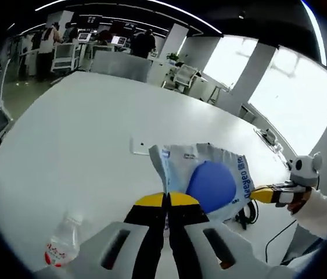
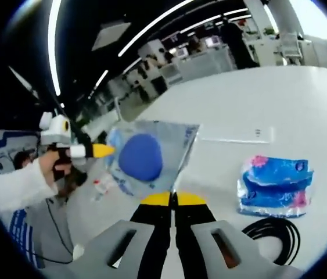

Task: Arrange the tabletop items into an orderly group along one side of the table until the central work area is clear of visible clutter.

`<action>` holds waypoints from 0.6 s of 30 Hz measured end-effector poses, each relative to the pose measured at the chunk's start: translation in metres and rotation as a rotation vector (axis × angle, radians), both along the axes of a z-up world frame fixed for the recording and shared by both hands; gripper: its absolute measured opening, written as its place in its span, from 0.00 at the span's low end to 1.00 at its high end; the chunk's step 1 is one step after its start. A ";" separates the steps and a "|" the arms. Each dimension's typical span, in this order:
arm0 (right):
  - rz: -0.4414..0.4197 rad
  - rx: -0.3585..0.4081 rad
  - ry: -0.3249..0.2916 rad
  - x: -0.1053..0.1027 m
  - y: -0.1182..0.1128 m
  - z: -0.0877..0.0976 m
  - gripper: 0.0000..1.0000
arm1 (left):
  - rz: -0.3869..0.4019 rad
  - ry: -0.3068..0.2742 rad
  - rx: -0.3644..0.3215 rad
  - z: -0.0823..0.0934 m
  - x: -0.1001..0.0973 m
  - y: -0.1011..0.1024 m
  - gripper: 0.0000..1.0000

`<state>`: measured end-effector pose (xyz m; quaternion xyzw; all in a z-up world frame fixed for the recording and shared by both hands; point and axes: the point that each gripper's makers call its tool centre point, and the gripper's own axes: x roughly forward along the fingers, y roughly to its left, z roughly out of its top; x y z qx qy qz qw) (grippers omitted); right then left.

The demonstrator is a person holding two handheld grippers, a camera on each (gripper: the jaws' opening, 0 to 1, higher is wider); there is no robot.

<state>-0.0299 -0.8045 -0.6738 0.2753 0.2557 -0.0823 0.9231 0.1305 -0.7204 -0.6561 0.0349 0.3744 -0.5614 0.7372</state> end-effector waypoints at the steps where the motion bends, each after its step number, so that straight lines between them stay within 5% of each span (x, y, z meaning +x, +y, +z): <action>1: -0.005 -0.004 0.005 -0.001 -0.003 -0.004 0.00 | -0.005 0.005 0.007 -0.004 0.000 -0.003 0.00; 13: -0.107 0.031 0.138 -0.005 -0.038 -0.045 0.00 | -0.090 0.005 0.134 -0.051 -0.005 -0.044 0.00; 18: -0.108 0.020 0.162 -0.003 -0.040 -0.051 0.00 | -0.098 -0.015 0.163 -0.057 0.001 -0.050 0.00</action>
